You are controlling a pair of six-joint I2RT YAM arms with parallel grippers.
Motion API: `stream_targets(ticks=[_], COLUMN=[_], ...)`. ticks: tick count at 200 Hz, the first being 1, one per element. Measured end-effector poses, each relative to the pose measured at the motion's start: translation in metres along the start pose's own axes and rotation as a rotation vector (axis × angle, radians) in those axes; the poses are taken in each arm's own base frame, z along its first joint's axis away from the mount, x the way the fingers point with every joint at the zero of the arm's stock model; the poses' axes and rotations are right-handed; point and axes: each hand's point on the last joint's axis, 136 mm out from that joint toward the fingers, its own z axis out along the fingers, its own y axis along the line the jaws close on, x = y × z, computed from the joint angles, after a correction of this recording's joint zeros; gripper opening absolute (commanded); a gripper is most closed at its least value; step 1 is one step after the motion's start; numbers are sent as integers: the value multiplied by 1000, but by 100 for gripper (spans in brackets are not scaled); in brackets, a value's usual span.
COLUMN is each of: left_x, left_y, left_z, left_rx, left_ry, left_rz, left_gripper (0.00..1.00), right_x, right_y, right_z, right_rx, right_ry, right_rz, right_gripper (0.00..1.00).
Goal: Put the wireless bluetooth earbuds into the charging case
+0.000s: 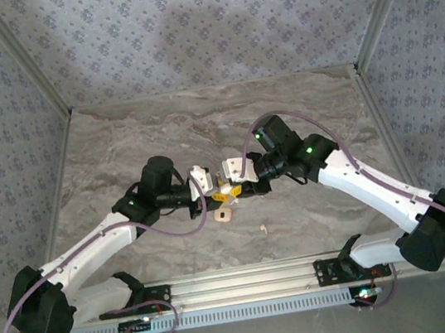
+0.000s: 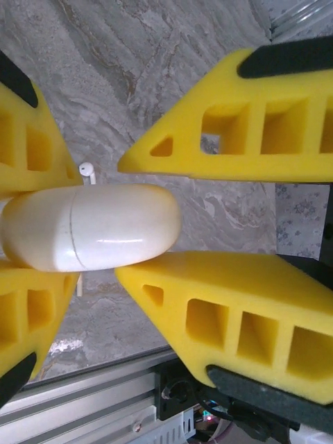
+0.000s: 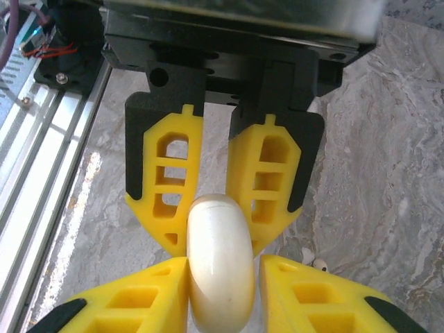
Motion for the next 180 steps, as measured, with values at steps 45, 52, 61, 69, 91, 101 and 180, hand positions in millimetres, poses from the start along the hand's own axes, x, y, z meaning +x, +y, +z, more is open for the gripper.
stream_targets(ticks=[45,52,61,69,91,101,180], left_x=[0,-2,-2,-2,-3,-4,27], left_y=[-2,-1,-2,-4,-6,-5,19], left_z=[0,0,0,1,1,1,-3], left_rx=[7,7,10,18,30,27,-101], left_ry=[-1,-6,-7,-10,-12,-17,-101], left_rz=[-3,2,1,2,2,3,-106], left_gripper=[14,14,14,14,13,13,12], right_x=[0,0,0,0,4,5,28], right_y=[-25,-30,-36,-42,-48,-48,-57], right_z=[-14,-16,-19,-20,-22,-22,-42], right_rx=[60,73,95,117,145,149,253], right_ry=[-66,-77,-84,-94,-99,-102,-126], right_rz=[75,92,105,112,146,158,485], right_gripper=[37,40,43,45,48,48,56])
